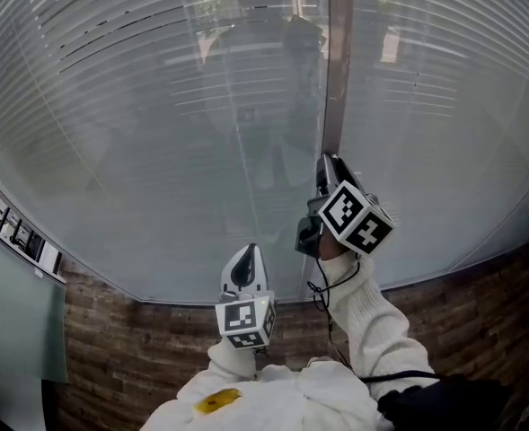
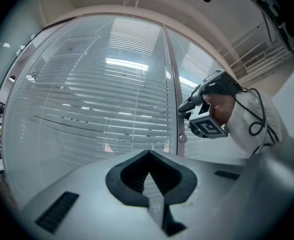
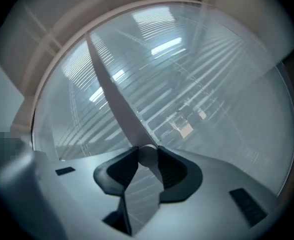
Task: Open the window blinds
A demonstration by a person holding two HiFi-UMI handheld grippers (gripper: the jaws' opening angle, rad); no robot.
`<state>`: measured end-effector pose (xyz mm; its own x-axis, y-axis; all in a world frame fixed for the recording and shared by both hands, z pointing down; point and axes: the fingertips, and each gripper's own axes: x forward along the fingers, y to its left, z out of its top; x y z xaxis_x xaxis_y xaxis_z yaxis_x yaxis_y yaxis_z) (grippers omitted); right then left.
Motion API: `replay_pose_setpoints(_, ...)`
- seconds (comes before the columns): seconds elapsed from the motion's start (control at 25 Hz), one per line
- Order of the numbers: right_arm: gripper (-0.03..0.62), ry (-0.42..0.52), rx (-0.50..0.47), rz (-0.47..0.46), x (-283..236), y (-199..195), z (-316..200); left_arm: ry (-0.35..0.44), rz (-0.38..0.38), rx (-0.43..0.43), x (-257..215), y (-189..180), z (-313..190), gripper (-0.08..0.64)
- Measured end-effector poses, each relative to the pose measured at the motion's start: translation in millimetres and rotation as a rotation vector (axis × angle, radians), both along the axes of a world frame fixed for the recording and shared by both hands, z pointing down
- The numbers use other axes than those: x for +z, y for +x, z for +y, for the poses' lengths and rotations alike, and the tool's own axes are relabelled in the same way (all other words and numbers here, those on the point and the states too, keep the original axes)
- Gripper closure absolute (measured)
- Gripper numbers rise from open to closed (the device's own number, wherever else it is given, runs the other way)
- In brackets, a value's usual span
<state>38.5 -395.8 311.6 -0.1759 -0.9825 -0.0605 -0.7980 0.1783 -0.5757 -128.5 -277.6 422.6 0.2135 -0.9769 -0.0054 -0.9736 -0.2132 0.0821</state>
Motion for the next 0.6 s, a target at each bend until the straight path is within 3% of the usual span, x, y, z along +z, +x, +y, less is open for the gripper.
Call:
replay_pose_setpoints(0.24, 0.46, -0.05, -0.051, -0.502, 3, 5, -1, -0.001, -0.006, 0.0, 1, 1, 0, 0.561)
replay_pose_setpoints(0.6, 0.46, -0.05, -0.082, -0.932, 11, 8, -1, 0.009, -0.017, -0.01, 3, -1, -1, 0.561)
